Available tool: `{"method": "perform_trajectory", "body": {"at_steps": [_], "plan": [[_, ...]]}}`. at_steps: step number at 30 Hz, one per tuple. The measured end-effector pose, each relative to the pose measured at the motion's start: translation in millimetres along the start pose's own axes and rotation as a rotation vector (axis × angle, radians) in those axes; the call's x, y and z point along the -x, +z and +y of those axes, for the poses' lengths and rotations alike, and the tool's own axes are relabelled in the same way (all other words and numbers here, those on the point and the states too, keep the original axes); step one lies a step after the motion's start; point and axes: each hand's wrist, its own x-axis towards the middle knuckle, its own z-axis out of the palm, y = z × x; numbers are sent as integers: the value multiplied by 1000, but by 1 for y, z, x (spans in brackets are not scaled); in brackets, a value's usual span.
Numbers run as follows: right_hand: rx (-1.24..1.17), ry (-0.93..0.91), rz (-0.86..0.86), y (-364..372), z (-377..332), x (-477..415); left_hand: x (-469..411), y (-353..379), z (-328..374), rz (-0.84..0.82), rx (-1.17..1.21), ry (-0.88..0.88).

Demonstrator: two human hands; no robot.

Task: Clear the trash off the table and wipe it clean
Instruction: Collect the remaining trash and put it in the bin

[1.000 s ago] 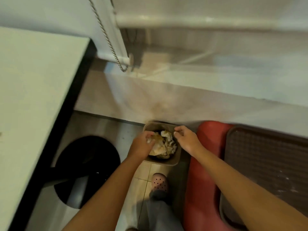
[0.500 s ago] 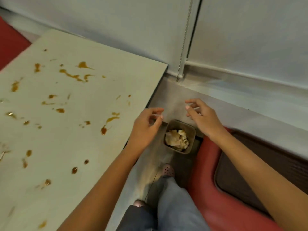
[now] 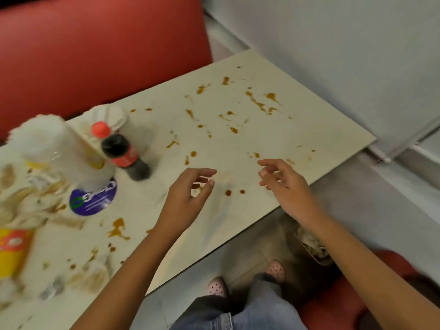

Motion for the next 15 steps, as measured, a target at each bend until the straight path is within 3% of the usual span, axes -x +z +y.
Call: {"method": "perform_trajectory", "body": {"at_steps": [7, 15], "plan": [[-28, -36, -306, 85, -21, -14, 63, -67, -43, 264, -74, -175], [31, -62, -675, 156, -33, -17, 130, -95, -76, 483, -288, -392]]}}
